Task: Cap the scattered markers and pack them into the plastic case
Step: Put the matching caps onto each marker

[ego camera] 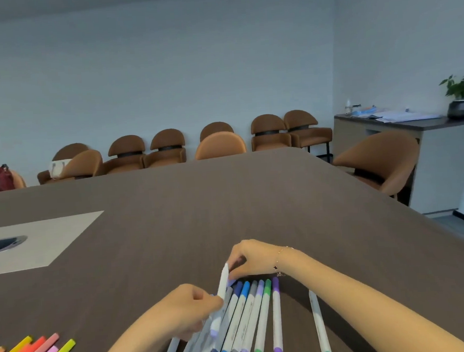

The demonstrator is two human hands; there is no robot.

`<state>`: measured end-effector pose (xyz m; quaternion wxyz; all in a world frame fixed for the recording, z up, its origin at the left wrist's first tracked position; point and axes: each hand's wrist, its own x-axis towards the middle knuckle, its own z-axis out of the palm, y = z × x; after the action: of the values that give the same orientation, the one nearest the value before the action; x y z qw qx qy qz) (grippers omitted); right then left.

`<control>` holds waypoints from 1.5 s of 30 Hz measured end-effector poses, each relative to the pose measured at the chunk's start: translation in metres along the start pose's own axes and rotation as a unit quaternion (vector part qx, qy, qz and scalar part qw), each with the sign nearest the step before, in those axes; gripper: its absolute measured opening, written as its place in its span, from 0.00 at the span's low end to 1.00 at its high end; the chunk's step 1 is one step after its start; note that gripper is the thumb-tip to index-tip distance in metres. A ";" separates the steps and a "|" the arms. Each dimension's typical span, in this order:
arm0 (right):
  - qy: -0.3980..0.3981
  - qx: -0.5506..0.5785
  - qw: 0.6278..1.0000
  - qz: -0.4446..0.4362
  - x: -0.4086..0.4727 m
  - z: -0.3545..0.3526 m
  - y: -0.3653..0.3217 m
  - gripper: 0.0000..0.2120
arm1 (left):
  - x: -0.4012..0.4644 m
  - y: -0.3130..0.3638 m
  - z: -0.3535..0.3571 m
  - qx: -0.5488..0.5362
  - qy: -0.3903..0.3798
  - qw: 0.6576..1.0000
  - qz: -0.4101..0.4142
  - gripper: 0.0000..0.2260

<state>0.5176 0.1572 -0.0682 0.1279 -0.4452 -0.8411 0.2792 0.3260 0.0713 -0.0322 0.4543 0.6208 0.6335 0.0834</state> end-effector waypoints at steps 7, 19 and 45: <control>0.116 0.053 0.991 0.041 -0.014 -0.002 0.012 0.09 | -0.004 0.003 0.001 0.016 0.043 0.996 0.073 0.11; 0.327 0.535 0.768 0.133 -0.131 -0.007 0.025 0.11 | -0.003 0.042 0.063 0.024 -0.020 0.986 0.166 0.04; 0.358 0.382 0.847 0.095 -0.114 0.018 0.016 0.09 | -0.002 0.055 0.097 -0.076 0.027 0.995 0.064 0.12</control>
<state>0.5852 0.0643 -0.0886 0.5529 -0.5079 -0.5179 0.4101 0.4305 0.0373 -0.0498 0.4765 0.6209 0.5968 0.1770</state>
